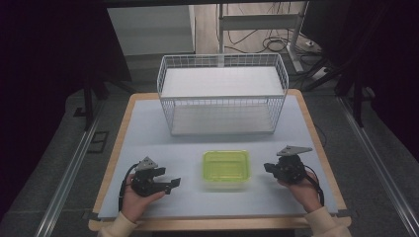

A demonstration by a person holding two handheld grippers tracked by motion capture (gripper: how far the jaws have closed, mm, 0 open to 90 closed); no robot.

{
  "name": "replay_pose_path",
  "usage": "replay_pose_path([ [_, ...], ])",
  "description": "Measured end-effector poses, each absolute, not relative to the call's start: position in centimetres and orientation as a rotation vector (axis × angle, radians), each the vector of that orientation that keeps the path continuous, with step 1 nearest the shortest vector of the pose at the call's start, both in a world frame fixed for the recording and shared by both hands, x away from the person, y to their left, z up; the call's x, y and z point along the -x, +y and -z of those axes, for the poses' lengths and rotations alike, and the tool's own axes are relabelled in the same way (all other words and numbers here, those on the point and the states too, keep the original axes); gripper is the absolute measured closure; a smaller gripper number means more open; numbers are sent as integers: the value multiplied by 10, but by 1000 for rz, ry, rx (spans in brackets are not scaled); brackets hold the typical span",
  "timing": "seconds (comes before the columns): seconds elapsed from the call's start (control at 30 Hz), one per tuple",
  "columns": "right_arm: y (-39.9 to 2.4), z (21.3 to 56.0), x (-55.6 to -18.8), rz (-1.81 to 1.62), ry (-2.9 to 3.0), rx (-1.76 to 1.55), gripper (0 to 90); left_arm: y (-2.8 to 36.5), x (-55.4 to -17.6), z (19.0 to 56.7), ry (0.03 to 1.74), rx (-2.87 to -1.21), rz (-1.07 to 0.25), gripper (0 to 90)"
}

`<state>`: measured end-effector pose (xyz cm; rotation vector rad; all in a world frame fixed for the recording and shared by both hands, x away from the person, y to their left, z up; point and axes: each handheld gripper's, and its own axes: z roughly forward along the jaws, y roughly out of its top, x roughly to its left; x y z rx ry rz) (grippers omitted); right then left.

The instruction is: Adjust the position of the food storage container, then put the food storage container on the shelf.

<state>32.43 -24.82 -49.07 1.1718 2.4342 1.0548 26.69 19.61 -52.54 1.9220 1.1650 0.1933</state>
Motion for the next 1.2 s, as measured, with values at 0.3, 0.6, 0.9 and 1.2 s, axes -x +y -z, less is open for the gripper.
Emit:
replay_pose_path([
  [0.3, -251, 486, -323, -1182, 2410, -1220, 554, 196, -268, 519, 1173, -1891, -156, 218],
  [0.6, -252, 483, -327, -1350, 2400, -1311, 386, 185, -276, 509, 1176, -1866, -97, 232],
  [0.9, -245, 483, -330, -1394, 2416, -1314, 349, 174, -287, 503, 1206, -1837, -20, 250],
  [1.2, -229, 484, -338, -1408, 2467, -1338, 406, 163, -305, 503, 1226, -1778, 94, 290],
])
